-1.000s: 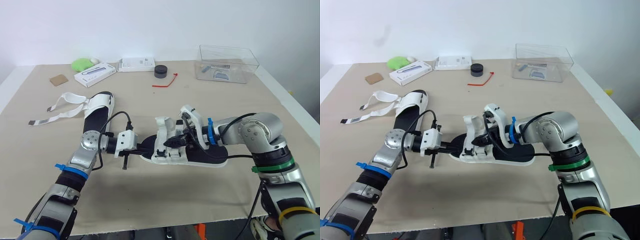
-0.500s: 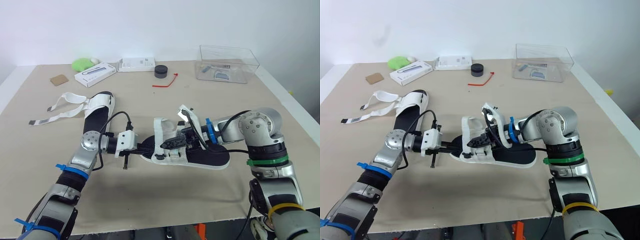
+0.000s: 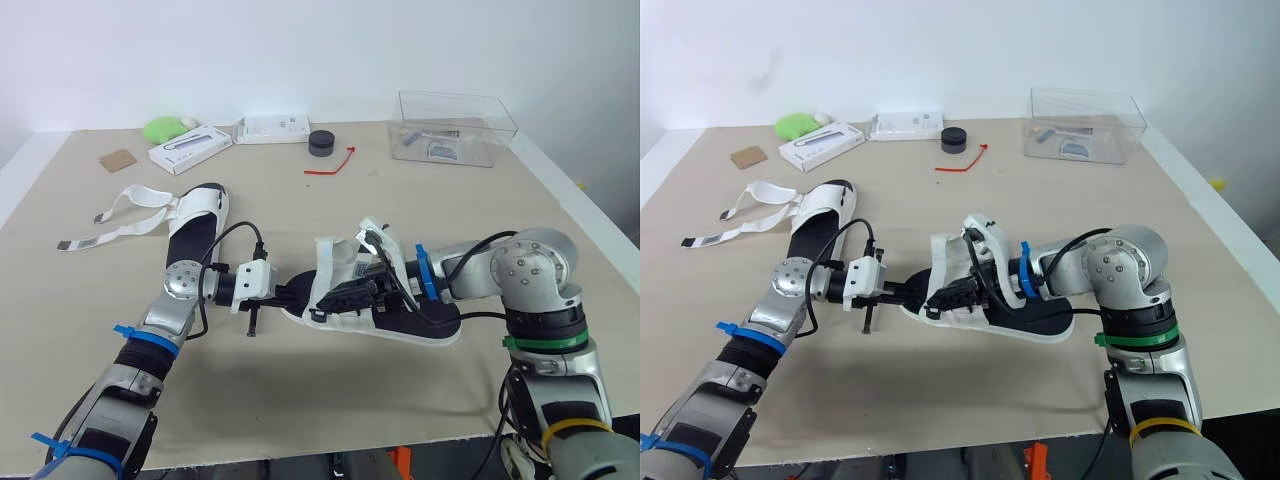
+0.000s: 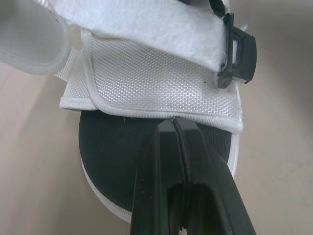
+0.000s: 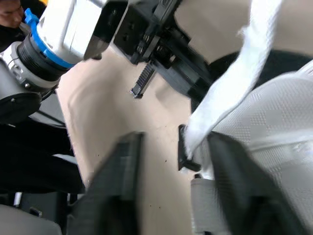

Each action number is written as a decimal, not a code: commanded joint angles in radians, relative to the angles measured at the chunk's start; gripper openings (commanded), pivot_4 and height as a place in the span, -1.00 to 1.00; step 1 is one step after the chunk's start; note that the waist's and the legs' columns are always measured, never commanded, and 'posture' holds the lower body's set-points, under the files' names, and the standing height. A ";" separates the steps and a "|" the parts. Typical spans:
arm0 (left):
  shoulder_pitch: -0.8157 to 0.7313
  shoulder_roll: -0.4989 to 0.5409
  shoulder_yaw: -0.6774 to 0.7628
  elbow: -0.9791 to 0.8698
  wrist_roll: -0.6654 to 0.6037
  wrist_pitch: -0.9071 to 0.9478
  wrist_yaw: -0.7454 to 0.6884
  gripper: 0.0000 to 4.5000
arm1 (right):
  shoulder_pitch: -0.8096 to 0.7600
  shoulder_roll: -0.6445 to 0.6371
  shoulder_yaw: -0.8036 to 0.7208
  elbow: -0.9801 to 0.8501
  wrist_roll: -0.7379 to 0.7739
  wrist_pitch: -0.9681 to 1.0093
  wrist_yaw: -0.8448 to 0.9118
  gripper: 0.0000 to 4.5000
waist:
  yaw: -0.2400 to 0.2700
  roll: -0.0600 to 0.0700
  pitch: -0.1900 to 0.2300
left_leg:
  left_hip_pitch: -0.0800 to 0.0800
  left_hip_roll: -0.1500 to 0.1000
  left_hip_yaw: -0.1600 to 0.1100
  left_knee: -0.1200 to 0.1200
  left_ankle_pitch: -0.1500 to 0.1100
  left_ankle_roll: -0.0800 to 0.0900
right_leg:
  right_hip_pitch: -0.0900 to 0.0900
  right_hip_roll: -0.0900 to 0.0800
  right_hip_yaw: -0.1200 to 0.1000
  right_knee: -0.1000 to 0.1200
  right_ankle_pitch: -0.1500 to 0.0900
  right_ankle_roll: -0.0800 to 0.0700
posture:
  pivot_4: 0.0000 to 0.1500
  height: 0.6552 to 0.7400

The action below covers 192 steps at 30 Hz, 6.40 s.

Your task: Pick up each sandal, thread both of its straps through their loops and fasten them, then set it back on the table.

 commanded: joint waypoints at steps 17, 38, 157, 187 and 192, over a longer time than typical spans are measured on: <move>0.009 0.009 -0.002 0.010 0.021 -0.006 0.014 -1.00 | -0.003 0.100 -0.058 -0.003 -0.061 0.010 -0.011 -0.97 | 0.000 0.000 0.000 | 0.000 0.000 0.000 0.000 0.000 0.000 | 0.000 0.000 0.000 0.000 0.000 0.000 | 1.00 1.00; -0.008 0.000 -0.008 0.021 0.023 -0.004 0.015 -1.00 | 0.032 0.010 0.070 -0.069 -0.191 -0.180 0.032 -0.97 | 0.000 0.000 0.000 | 0.000 0.000 0.000 0.000 0.000 0.000 | 0.000 0.000 -0.001 0.000 0.000 -0.001 | 1.00 1.00; 0.030 0.044 -0.005 -0.068 0.016 0.086 0.020 -1.00 | 0.502 -0.146 0.080 -0.383 -0.092 -0.239 0.212 -0.97 | 0.001 0.000 0.000 | 0.002 0.002 0.001 0.000 -0.001 0.002 | 0.001 0.003 -0.002 0.001 -0.002 -0.002 | 1.00 1.00; 0.008 0.037 -0.014 -0.026 0.026 0.064 0.013 -1.00 | 0.352 -0.443 0.311 -0.119 -1.108 -2.081 0.435 0.96 | 0.002 0.000 0.000 | 0.004 0.000 0.002 -0.001 -0.002 0.001 | 0.001 0.004 -0.004 0.001 -0.003 -0.004 | 1.00 1.00; 0.019 0.042 -0.012 -0.033 0.026 0.065 0.010 -1.00 | 0.313 -0.397 0.327 0.126 -1.376 -2.607 0.290 0.96 | 0.002 0.000 0.000 | 0.003 -0.003 0.004 0.000 -0.002 0.000 | 0.001 0.001 0.000 0.001 -0.003 -0.003 | 1.00 1.00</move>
